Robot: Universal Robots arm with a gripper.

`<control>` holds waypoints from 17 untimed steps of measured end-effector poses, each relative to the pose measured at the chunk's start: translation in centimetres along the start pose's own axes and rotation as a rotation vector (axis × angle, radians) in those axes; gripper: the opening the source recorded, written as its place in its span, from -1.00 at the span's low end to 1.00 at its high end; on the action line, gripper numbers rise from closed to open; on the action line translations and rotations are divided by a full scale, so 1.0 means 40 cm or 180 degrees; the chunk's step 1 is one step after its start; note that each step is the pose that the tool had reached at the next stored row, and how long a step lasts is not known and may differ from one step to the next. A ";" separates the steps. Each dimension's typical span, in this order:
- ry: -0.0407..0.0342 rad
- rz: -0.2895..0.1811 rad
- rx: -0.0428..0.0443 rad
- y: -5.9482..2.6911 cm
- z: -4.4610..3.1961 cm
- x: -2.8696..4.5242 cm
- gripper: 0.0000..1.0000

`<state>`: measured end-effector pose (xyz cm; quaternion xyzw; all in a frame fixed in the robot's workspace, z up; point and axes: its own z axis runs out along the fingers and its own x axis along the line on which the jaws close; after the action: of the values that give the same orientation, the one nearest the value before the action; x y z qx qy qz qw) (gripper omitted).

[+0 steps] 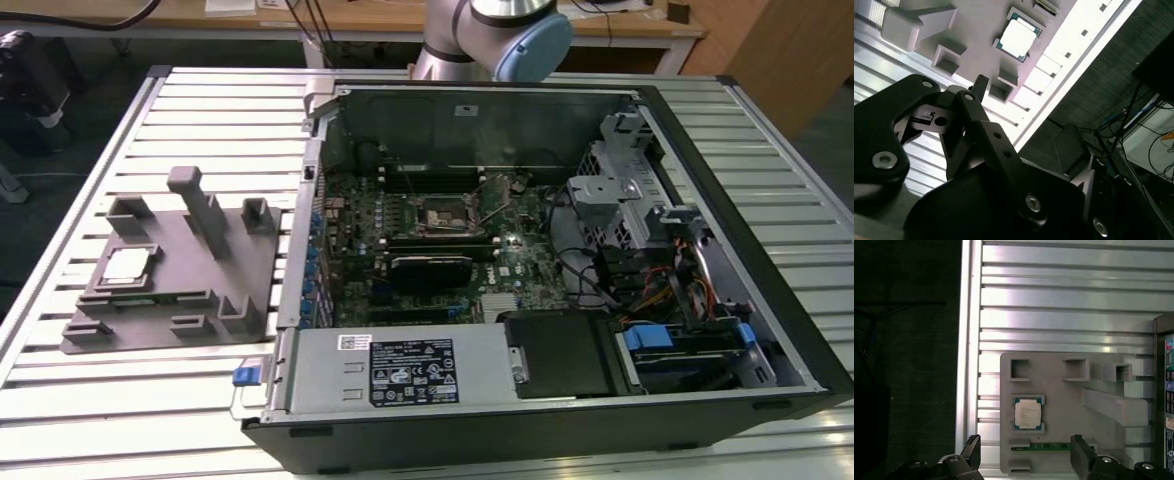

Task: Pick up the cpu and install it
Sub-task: 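Pick up the cpu and move it towards the insertion slot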

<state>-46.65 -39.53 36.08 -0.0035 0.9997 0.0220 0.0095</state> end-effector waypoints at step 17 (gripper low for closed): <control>0.0023 -0.0167 -0.0004 -0.001 0.029 0.001 0.61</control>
<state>-46.65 -39.53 34.91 -0.0298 0.9993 0.0223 0.0064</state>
